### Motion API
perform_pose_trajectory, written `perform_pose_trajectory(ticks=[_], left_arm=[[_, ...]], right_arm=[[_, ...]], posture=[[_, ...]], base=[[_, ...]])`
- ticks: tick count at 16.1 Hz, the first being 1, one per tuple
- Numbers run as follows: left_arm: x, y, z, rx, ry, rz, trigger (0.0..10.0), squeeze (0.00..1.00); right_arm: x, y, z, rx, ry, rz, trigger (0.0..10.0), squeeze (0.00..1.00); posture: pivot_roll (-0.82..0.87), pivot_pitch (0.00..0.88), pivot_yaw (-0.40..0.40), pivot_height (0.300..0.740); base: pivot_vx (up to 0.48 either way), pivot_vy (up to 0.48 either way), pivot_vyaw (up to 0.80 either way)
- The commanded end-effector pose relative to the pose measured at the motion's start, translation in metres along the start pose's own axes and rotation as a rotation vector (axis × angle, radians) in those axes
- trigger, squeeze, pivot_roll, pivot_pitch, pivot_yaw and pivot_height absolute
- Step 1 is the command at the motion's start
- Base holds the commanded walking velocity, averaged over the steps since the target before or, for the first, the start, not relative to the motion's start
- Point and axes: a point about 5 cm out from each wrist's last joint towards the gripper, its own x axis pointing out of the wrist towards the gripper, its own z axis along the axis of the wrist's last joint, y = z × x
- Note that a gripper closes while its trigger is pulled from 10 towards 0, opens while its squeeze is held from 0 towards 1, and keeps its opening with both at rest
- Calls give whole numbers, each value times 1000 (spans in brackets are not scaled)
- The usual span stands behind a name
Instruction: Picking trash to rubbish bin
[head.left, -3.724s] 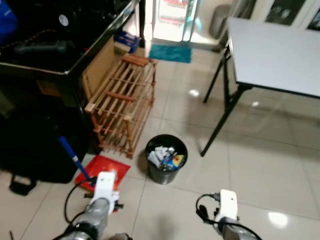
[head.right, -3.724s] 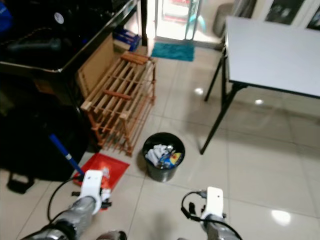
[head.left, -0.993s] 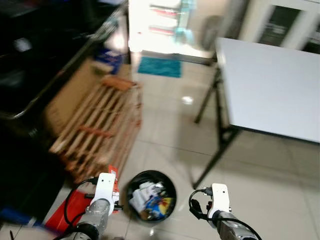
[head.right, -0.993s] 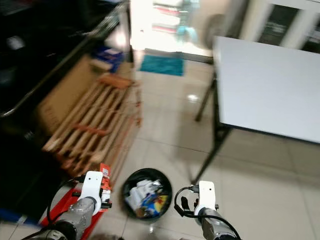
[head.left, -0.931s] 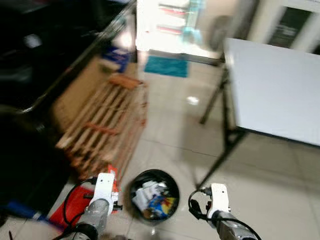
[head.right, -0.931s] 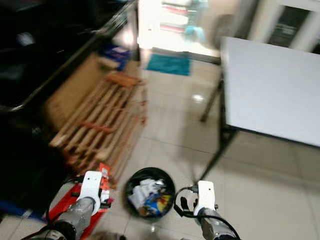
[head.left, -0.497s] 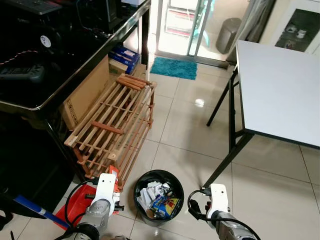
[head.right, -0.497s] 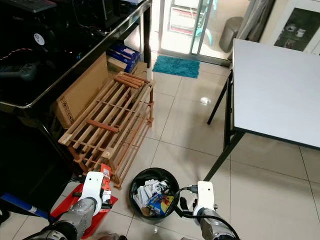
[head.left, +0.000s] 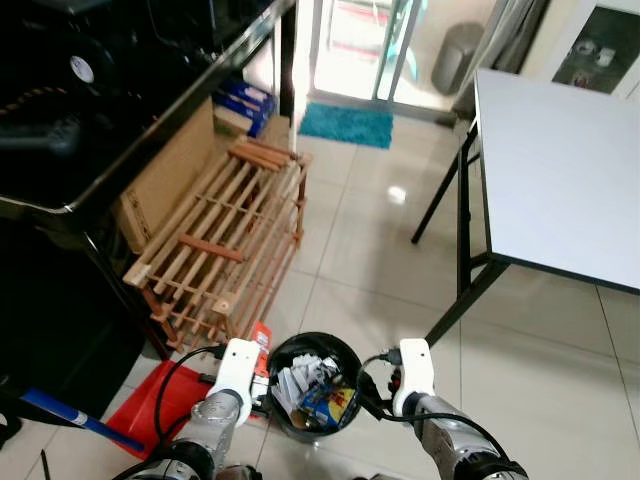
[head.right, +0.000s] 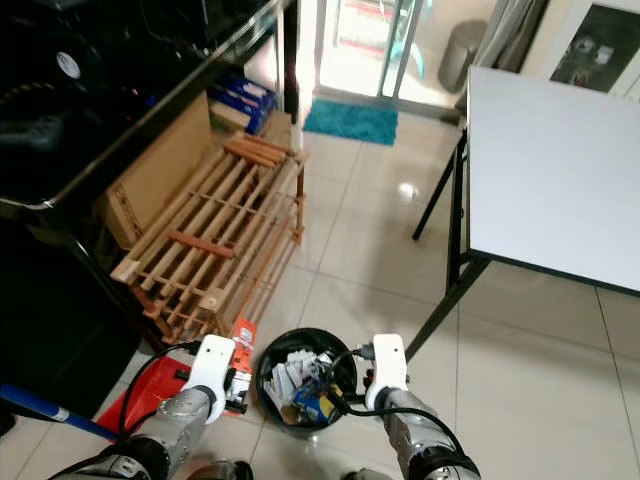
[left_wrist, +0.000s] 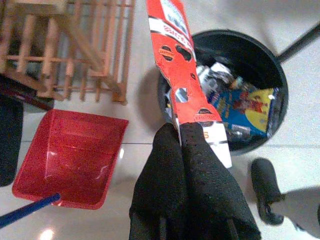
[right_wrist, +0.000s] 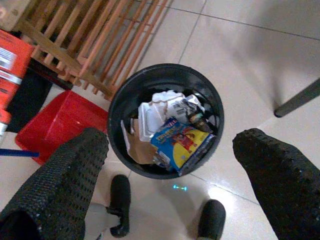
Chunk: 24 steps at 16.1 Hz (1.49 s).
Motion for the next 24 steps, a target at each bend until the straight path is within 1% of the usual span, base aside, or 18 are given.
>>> perform_pose_trajectory(ticks=[1,3,5,7,8,10,11,18,20,21,22,24], left_arm=[[2,-9,8,34,-25,-46,10000,0],[3,-15,14,61,-40,-79,10000,0],[3,-22,22,74,-73,-111,10000,0],[4,-25,26,85,-98,-126,10000,0],[4,-27,31,110,-116,-131,10000,0],[4,-27,37,130,-133,-126,10000,0],[4,-26,38,135,-141,-115,10000,1000],[4,-25,30,135,-132,-108,10000,1000],[4,-22,30,134,-124,-90,10000,1000],[4,-21,30,133,-119,-87,10000,792],[4,-20,30,144,-118,-78,10000,0],[3,-7,25,107,-116,-6,10000,0]], right_arm=[[0,3,5,-20,-22,44,10000,0],[-2,8,5,-46,-36,88,10000,0],[-5,10,3,-50,-51,102,10000,0],[-8,12,3,-51,-60,116,10000,0],[-11,15,3,-58,-70,133,10000,0],[-15,19,6,-56,-87,142,10000,0],[-16,21,7,-56,-94,150,10000,0],[-24,27,5,-49,-85,162,10000,0],[-24,28,5,-45,-80,161,10000,0],[-24,28,5,-43,-78,160,10000,0],[-23,28,6,-43,-79,154,10000,0],[-18,19,5,-37,-80,70,10000,0]], posture=[[-127,210,-88,740],[-143,242,-97,740],[-167,275,-106,740],[-173,283,-107,740],[-184,290,-105,740],[-189,293,-106,740],[-188,290,-106,740],[-190,309,-105,740],[-186,319,-104,740],[-182,321,-103,740],[-173,317,-101,740],[-142,295,-85,740]], base=[[0,0,0],[0,0,0],[0,0,0],[0,0,0],[0,0,0],[0,0,0],[0,0,0],[0,0,0],[0,0,0],[0,0,0],[0,0,0],[0,0,0]])
